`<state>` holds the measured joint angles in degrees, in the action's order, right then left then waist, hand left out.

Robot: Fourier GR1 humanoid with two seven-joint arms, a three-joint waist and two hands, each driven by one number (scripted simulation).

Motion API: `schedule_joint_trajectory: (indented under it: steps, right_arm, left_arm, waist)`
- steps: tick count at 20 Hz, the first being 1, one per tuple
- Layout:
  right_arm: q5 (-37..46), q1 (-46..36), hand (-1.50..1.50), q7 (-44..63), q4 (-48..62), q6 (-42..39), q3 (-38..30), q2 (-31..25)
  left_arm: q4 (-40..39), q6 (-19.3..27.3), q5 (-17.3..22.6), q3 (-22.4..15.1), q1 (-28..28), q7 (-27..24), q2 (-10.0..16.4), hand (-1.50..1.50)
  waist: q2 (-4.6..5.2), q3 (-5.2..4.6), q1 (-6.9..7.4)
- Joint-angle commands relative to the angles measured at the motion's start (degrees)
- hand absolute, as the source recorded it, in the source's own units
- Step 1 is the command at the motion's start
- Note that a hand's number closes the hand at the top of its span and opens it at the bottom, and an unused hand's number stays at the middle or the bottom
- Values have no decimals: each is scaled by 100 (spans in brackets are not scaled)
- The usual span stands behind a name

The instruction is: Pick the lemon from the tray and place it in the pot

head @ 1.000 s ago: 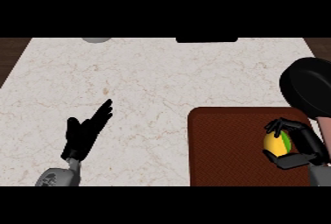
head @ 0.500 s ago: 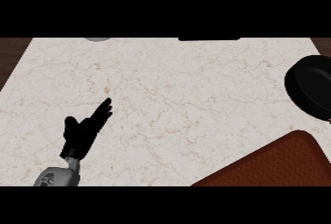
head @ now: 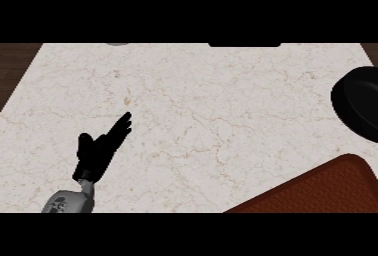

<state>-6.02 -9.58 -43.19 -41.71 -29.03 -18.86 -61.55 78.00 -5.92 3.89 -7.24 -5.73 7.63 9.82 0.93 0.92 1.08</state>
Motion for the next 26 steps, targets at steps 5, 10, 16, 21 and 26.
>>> schedule_joint_trajectory:
  steps: [5,10,16,21,26]
  right_arm:
    - [156,-222,150,-1371,425,-656,83,-626]
    - [386,-649,150,-1358,614,-560,365,-952]
    - [1025,-1183,150,-1328,631,-154,1064,-993]
    - [1595,-1818,150,-1407,694,365,1621,-680]
    - [2559,-2612,150,-887,736,1286,2295,-415]
  left_arm:
    - [-123,-110,-34,-80,-30,-128,-31,0]
    - [10,-36,-137,-230,-58,-31,-146,0]
    - [-63,-156,-149,-193,-206,91,-20,0]
    - [-310,-95,-131,-143,-434,81,-184,0]
    - [-296,-34,-171,-56,-516,174,-135,0]
  waist:
    - [23,-23,146]
    - [9,-42,264]
    - [28,-54,354]
    - [28,-66,290]
    - [25,-75,329]
